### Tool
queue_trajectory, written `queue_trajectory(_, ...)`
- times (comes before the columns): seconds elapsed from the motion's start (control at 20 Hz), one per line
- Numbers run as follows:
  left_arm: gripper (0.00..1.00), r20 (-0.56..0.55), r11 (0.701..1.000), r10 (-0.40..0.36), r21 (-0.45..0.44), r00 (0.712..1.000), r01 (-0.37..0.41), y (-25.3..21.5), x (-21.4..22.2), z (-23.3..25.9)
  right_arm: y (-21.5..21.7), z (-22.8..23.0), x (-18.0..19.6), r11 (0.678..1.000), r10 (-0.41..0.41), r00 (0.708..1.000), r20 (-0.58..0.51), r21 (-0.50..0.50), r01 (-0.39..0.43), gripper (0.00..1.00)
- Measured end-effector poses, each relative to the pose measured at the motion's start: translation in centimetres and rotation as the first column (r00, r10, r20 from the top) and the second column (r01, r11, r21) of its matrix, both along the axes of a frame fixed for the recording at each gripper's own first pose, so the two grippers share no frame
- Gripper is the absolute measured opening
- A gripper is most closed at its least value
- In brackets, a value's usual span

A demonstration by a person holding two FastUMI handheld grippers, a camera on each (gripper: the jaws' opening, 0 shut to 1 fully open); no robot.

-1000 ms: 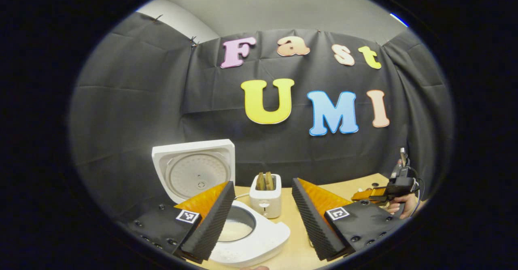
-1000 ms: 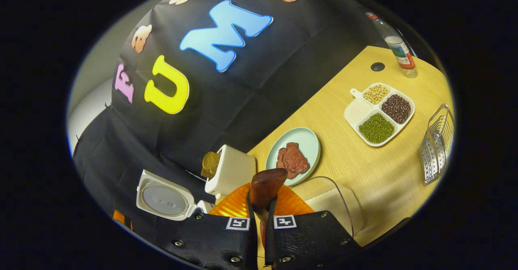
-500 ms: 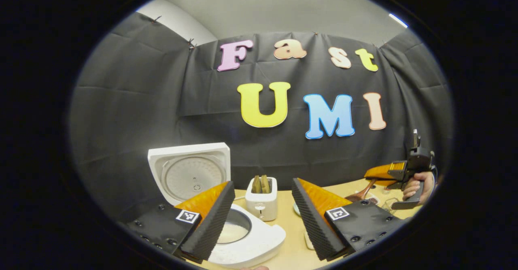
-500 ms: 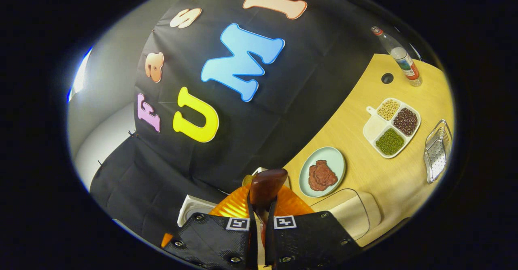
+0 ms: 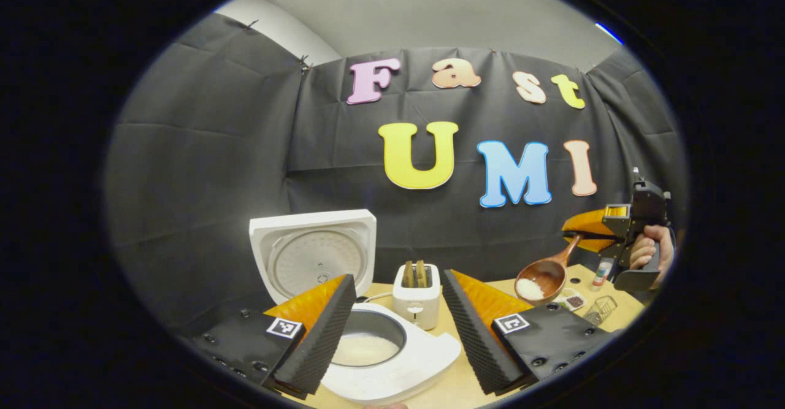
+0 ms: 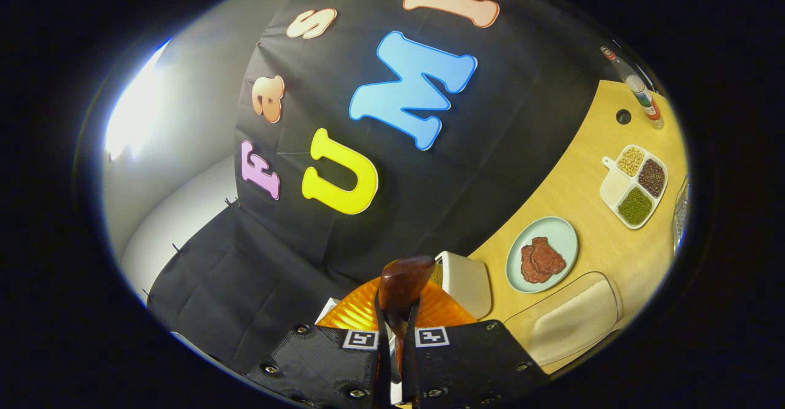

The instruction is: Close the left gripper, press the button to open the rice cooker; take a wooden spoon from the chopstick holder with the right hand, scoop a spoonful of rice and pour it into the rice cooker, then put the wooden spoon back into the chopstick holder.

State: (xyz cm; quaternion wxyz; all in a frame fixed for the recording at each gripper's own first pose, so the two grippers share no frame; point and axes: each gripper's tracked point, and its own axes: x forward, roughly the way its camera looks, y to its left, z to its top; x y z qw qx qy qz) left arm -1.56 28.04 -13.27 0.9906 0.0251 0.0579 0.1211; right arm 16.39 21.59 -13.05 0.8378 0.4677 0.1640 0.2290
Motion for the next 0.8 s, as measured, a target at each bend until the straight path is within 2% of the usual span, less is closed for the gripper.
queue_trajectory(0.8, 0.98, -0.016, 0.996, 0.085, -0.019, 0.996, -0.085, 9.2, -3.0, -1.5, 16.6, 0.1, 1.9, 0.979, 0.190, 0.981, 0.034, -0.081, -0.187, 0.07)
